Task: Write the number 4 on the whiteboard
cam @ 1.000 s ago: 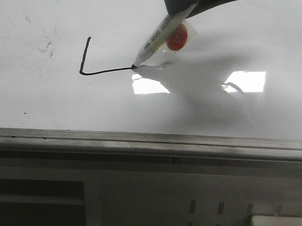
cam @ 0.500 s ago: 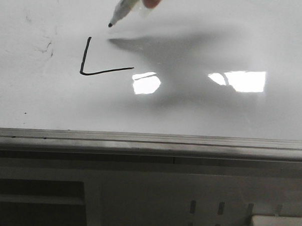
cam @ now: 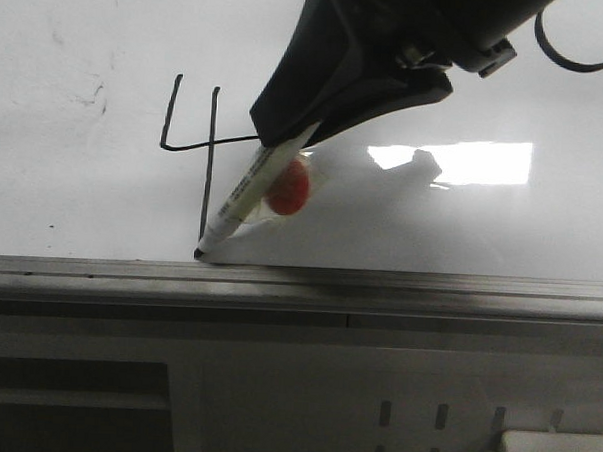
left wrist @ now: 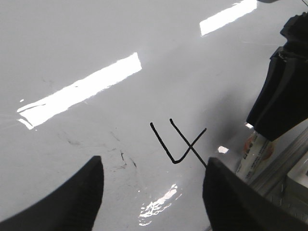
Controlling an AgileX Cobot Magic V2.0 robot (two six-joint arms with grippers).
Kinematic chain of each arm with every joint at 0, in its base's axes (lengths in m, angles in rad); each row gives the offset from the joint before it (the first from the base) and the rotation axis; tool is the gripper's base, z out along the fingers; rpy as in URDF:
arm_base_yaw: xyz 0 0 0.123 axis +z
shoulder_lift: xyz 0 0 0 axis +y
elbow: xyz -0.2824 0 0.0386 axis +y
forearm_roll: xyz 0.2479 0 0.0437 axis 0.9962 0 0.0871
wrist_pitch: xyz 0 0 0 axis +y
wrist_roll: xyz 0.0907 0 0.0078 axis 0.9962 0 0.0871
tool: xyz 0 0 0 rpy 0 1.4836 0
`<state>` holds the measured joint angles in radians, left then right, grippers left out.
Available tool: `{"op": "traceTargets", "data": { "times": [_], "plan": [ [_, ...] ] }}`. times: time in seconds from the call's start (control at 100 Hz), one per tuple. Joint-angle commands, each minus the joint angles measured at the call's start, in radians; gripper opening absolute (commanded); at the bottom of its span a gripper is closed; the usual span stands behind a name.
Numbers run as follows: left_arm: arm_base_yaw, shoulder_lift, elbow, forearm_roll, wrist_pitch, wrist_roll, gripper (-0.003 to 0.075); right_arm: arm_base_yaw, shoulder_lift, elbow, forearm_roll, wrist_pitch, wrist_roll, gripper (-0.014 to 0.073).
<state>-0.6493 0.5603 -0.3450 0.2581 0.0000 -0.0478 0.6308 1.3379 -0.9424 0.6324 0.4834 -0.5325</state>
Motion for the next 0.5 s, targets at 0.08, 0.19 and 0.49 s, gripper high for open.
{"op": "traceTargets", "data": {
  "times": [0.08, 0.19, 0.49],
  "plan": [
    [-0.027, 0.060, -0.020, 0.095, -0.067, -0.010, 0.0406, 0.045, -0.056, -0.069, -0.012, -0.047, -0.066, -0.0064],
    [-0.097, 0.149, -0.022, 0.112, -0.125, -0.010, 0.0405, 0.078, -0.062, -0.126, -0.012, -0.014, -0.066, -0.0064],
    [-0.137, 0.323, -0.067, 0.136, -0.219, -0.010, 0.0406, 0.174, -0.063, -0.177, -0.012, 0.011, -0.066, -0.0064]
  ]
}}
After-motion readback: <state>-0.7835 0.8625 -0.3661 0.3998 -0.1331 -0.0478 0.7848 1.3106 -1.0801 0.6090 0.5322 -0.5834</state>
